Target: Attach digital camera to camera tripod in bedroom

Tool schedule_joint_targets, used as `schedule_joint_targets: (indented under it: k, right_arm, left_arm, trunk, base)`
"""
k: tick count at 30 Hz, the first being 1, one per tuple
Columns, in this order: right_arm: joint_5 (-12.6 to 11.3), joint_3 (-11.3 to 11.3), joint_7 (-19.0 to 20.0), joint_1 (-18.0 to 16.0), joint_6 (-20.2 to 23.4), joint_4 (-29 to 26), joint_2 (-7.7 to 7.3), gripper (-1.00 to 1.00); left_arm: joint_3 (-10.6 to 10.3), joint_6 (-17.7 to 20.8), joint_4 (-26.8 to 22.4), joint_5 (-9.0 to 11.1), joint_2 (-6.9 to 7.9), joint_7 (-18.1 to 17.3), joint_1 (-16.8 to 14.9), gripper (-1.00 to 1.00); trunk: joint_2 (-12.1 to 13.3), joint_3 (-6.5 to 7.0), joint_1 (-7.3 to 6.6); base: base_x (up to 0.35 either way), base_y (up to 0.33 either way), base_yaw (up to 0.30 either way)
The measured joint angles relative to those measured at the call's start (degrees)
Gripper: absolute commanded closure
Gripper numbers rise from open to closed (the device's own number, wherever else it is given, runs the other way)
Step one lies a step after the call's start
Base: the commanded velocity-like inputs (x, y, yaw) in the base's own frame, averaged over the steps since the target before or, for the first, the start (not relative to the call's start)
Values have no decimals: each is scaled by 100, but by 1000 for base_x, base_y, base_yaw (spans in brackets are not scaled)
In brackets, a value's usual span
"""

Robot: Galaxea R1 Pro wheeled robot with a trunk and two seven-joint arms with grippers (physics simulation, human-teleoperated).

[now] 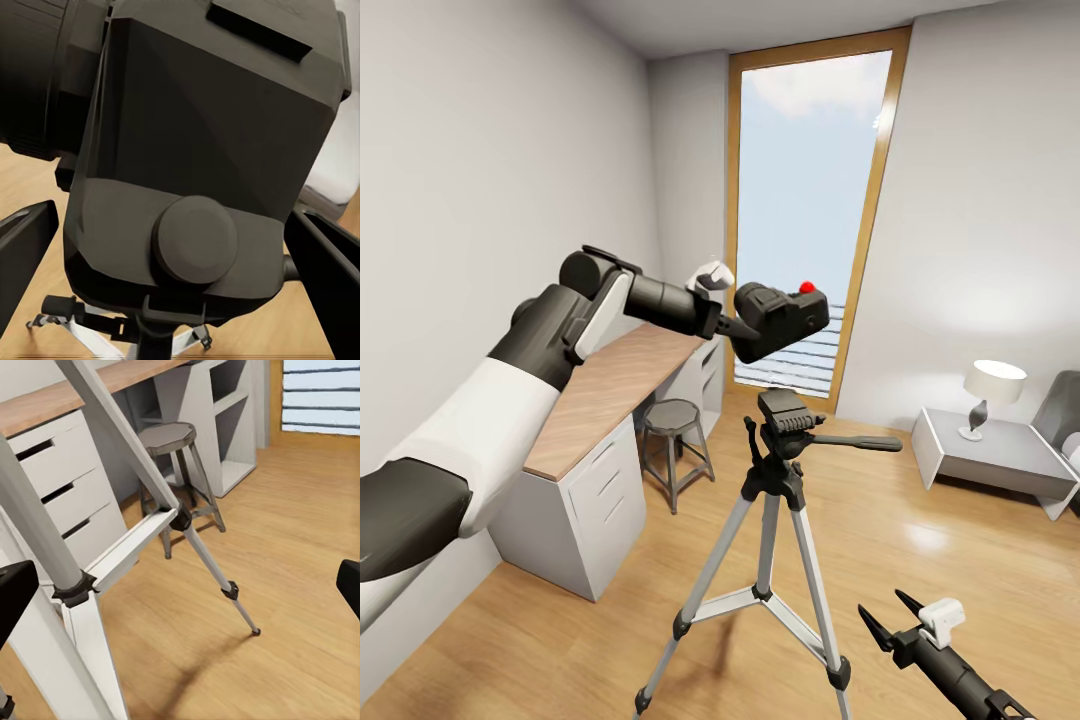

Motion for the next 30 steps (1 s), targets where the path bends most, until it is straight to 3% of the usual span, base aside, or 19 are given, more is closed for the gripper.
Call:
schedule_joint_targets:
  k: [7,18,23,30]
  right_arm:
    - [-3,0,118,0,0,0,1,-100]
    - [-2,-7,1101,0,39,2,-1,-100]
    - [-2,-8,1243,0,41,2,1,-100]
    - [0,-8,1280,0,33,2,3,-100]
  left_arm:
    - [-41,1,23,-4,3,-2,1,100]
    - [-57,0,29,-8,10,-2,17,100]
    - [-63,1,28,-6,6,-2,29,100]
    - [-283,1,32,-3,4,-3,41,100]
  trunk:
    - [0,0,0]
    - [0,0,0]
    - [0,0,0]
    - [0,0,0]
  base:
    - [0,0,0]
    - [0,0,0]
    - [0,0,0]
    - [0,0,0]
